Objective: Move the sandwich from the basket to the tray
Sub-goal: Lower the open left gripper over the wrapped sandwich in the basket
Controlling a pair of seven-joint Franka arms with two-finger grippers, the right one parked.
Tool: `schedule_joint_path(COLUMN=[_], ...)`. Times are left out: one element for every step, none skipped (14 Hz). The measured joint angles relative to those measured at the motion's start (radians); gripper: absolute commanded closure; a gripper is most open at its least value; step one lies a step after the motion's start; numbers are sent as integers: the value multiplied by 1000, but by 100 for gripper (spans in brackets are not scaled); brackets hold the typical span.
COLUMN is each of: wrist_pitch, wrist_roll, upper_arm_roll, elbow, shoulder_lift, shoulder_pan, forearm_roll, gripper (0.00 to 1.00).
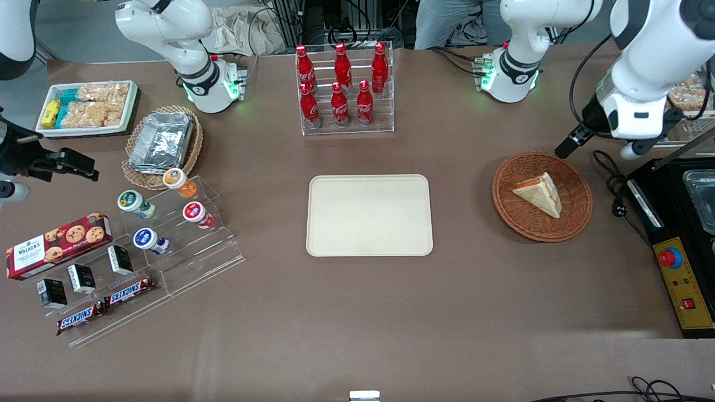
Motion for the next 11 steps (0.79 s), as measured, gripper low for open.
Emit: schedule_joint_path(wrist_pitch=[39,72,103,143,189,235,274,308,344,381,415], wrist_roll=[0,0,0,0,0,1,1,2,2,2,2], upper_arm_roll=[2,4,6,7,7,7,7,8,7,8,8], elbow=[-34,-63,-89,-119,-153,-187,-217,-241,-263,-284,-304], shoulder_lift=[7,13,17,19,20,25,33,44,58,72,88], shoulder_pan=[12,20,23,26,33,42,48,52,56,61,65], forearm_roll=[0,1,1,2,2,2,2,2,2,2,2], gripper=[0,0,0,0,0,0,0,0,0,0,0])
